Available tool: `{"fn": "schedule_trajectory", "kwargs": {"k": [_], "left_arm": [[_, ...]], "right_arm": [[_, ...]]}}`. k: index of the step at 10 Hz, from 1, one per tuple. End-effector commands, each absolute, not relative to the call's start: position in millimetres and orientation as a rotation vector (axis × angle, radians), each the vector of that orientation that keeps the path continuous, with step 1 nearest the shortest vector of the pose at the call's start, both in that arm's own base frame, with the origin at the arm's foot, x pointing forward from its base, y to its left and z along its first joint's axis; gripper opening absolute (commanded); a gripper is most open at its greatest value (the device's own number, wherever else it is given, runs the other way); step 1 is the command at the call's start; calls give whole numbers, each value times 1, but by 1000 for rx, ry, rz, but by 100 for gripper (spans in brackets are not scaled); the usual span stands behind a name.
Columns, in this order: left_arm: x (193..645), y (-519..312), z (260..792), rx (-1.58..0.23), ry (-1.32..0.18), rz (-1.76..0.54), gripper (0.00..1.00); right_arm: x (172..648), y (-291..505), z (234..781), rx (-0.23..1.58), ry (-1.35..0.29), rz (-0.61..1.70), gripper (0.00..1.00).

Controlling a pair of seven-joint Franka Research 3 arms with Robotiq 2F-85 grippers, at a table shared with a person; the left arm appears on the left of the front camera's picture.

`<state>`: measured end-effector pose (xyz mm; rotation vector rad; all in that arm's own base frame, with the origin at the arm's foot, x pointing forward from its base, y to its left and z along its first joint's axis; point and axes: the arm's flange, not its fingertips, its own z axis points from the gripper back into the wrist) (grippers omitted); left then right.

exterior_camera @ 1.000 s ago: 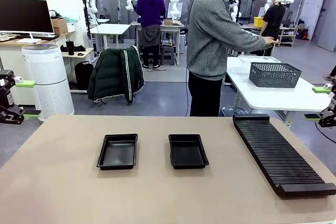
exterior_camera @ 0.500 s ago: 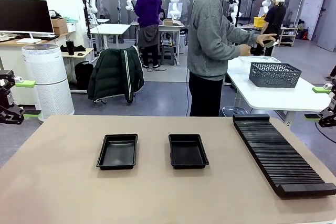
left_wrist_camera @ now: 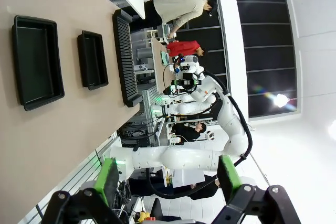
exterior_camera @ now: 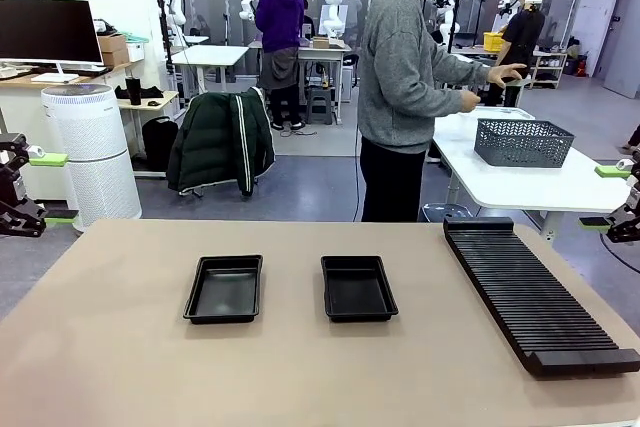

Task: Inspect and transfer BCBs to ESD trays.
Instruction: Pick up the Blank PCB from the PCB Rack and place it in the left ESD tray.

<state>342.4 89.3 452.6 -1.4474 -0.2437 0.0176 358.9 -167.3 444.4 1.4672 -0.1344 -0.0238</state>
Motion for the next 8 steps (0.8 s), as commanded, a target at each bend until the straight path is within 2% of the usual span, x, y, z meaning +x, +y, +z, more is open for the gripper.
{"fn": "schedule_trajectory", "kwargs": {"k": [1,8], "left_arm": [[342,90,453,-1446,-246,19,100],[342,90,453,-1446,-246,19,100]], "right_arm": [[359,-167,444,1467,-133,-25,100],[359,-167,444,1467,-133,-25,100]]}}
